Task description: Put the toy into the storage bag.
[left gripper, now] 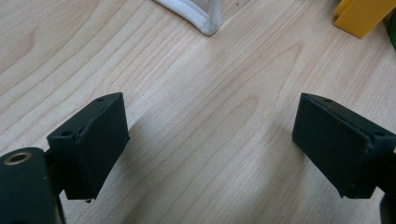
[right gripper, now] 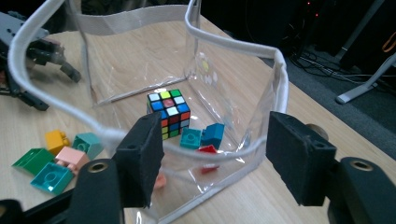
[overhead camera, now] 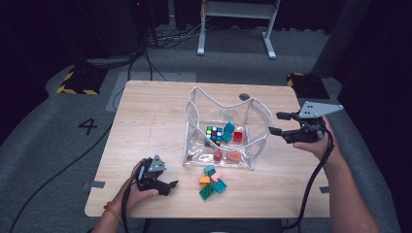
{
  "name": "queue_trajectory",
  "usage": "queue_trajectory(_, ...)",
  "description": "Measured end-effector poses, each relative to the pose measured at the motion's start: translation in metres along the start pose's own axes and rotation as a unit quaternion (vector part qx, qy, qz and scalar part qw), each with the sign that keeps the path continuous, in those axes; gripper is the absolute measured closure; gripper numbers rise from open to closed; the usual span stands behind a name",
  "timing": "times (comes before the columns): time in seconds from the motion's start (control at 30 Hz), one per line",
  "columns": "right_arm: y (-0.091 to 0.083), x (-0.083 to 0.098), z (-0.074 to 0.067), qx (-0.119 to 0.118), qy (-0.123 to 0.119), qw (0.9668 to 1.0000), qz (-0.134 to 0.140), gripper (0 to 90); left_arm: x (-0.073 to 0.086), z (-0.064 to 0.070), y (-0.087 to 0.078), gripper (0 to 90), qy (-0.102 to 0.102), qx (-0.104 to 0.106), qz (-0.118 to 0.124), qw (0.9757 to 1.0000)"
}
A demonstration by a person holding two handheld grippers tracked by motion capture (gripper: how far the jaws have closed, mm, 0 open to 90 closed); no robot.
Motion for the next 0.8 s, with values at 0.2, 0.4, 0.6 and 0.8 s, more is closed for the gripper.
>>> queue_trajectory(0.2, -0.018, 0.017, -0.011, 0.005, -0.006, 1.0, 0.0, 40.1, 0.0, 0.0, 0.0, 10.8, -0.001, 0.0, 0.0, 1.0)
queue_trajectory(0.4, -0.024, 0.045, -0.025, 0.002, 0.004, 1.0, -0.006, 40.0, 0.0, 0.0, 0.0, 10.8, 0.0, -0.002, 0.001, 1.0)
queue_trajectory(0.6, -0.017, 0.075, -0.042, -0.004, 0.022, 0.9996, -0.019, 40.1, 0.0, 0.0, 0.0, 10.8, -0.001, -0.001, 0.0, 1.0)
queue_trajectory(0.8, -0.007, 0.097, -0.059, -0.02, 0.039, 0.9987, -0.027, 39.9, 0.0, 0.0, 0.0, 10.8, -0.001, -0.001, 0.0, 1.0)
Point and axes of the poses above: each handheld gripper's, and its own axes: y roughly forward along the jaws, x roughly out of its underside, z roughly to its right, the point moved 8 cm from there along y, roughly forward along the jaws, and after that the axes turned 13 degrees about z, right-handed, at the moved point
